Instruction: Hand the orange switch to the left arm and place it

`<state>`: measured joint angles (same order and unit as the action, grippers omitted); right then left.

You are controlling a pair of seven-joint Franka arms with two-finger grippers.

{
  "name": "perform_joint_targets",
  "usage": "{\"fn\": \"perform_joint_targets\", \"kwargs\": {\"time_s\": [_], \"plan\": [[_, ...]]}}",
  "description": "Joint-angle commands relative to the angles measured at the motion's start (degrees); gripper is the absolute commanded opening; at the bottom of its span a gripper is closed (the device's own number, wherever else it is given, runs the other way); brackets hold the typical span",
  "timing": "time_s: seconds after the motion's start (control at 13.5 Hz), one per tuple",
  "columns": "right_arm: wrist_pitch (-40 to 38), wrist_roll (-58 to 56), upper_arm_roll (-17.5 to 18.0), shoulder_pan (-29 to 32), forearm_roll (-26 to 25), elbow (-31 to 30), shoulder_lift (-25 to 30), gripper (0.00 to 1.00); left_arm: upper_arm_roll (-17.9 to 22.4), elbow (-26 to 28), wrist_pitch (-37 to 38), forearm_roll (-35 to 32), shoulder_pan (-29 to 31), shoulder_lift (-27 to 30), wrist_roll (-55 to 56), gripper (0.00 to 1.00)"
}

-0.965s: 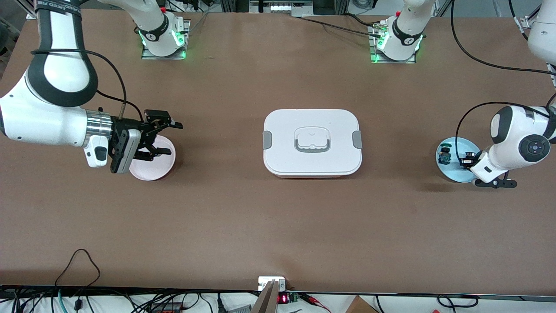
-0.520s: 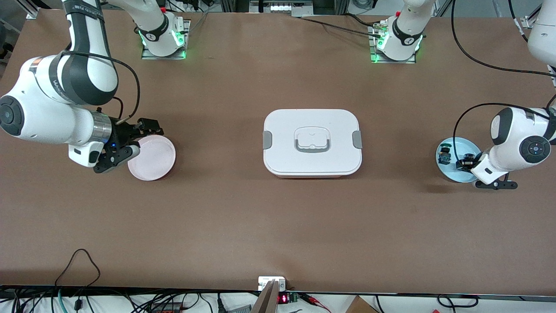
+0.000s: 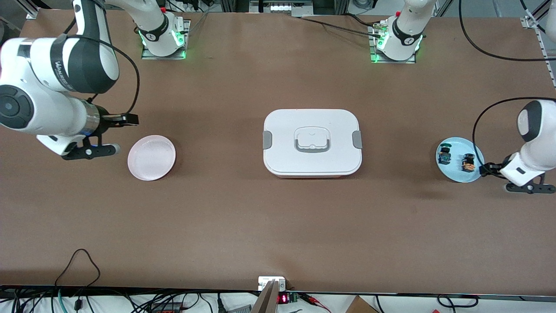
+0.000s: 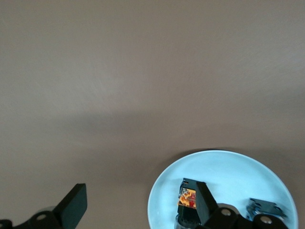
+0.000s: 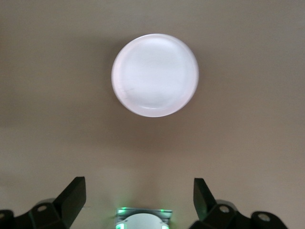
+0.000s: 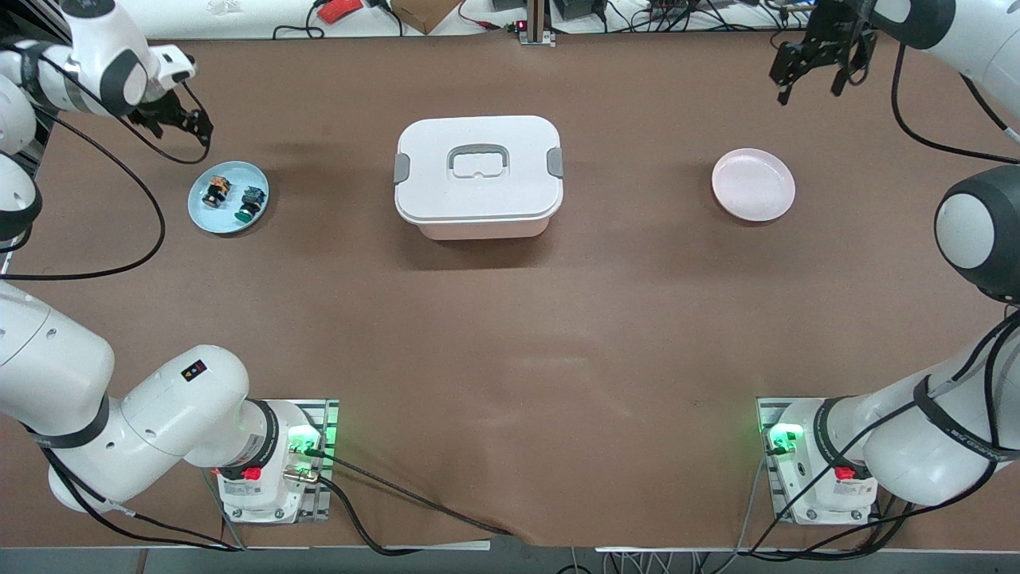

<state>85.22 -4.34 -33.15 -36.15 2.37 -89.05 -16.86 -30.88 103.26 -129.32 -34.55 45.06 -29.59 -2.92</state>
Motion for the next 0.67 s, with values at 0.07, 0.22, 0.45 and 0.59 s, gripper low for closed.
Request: {"fn": "perform_joint_targets", "kwargs": {"time_s": [0.07,0.22,0.45,0.59], "plan": [[-0.8,0.5,0.9,6.7,-3.3,7.0,-0.1,1.00,-9.5,-6.5,18.3,1.7,0.6,6.6,-3.5,1.00],[0.1,1.3,8.6,14.7,-0.7,9.2,0.0,1.00,-12.8,-13.5,28.4,6.3,-0.2,6.5,-3.5,1.00],[0.0,2.7,23.2,29.4,-1.0,11.0,0.9,1.00,-14.8,-15.6,35.3,7.9,-5.2,10.2,-3.2,1.00],[1.0,2.7,28.4,35.6,-1.2,10.3,2.7,1.00,-9.9,-16.0,39.0,10.8,-11.7,13.7,-3.0,1.00]]}}
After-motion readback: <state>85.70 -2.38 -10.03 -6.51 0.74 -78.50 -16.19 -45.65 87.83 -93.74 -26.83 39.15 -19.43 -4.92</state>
